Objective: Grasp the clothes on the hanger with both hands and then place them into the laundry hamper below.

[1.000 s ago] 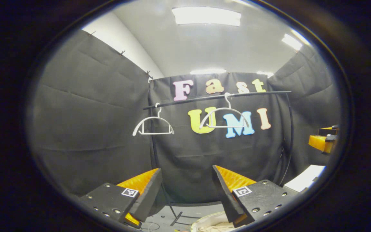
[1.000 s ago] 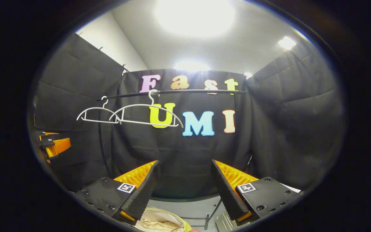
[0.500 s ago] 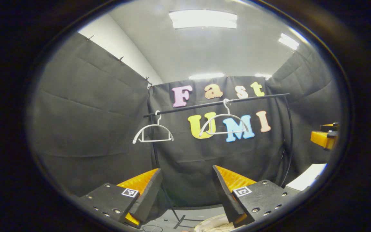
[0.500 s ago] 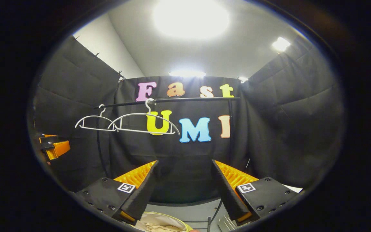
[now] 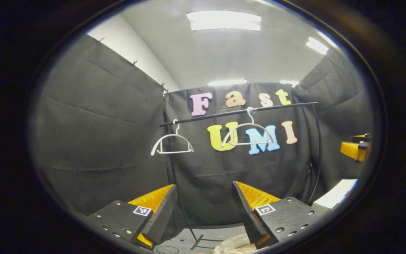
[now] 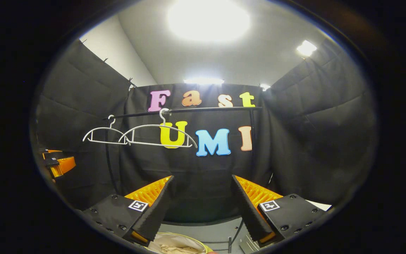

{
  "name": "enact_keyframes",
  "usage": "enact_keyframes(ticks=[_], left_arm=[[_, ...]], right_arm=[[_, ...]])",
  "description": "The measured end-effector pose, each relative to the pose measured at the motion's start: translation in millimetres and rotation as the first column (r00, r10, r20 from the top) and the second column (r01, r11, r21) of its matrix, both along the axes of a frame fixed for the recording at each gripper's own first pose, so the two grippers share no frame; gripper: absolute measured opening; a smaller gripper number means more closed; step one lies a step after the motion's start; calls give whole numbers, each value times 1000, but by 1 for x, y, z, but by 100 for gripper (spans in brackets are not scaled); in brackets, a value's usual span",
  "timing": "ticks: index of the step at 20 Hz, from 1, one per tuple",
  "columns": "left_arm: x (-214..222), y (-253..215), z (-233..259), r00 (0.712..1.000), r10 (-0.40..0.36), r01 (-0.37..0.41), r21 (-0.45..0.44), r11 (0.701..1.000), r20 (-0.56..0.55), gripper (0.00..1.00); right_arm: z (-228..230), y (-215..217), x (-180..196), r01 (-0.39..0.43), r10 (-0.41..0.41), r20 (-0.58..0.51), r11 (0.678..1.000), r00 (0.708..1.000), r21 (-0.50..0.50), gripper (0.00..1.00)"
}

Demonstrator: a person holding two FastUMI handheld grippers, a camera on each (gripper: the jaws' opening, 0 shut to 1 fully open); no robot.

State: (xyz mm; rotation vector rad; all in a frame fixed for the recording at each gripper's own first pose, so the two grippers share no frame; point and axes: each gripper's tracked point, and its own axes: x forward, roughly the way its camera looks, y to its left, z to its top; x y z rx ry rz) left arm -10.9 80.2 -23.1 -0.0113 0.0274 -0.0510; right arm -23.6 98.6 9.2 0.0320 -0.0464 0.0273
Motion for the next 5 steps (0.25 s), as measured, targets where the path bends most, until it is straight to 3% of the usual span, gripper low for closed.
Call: enact_keyframes(ticks=[5], left_arm=[[6, -2, 0, 1000, -4, 4, -7, 1000, 6, 91]], right_arm=[[-3, 0, 3, 7, -7, -10, 1000, 1000, -8, 96]])
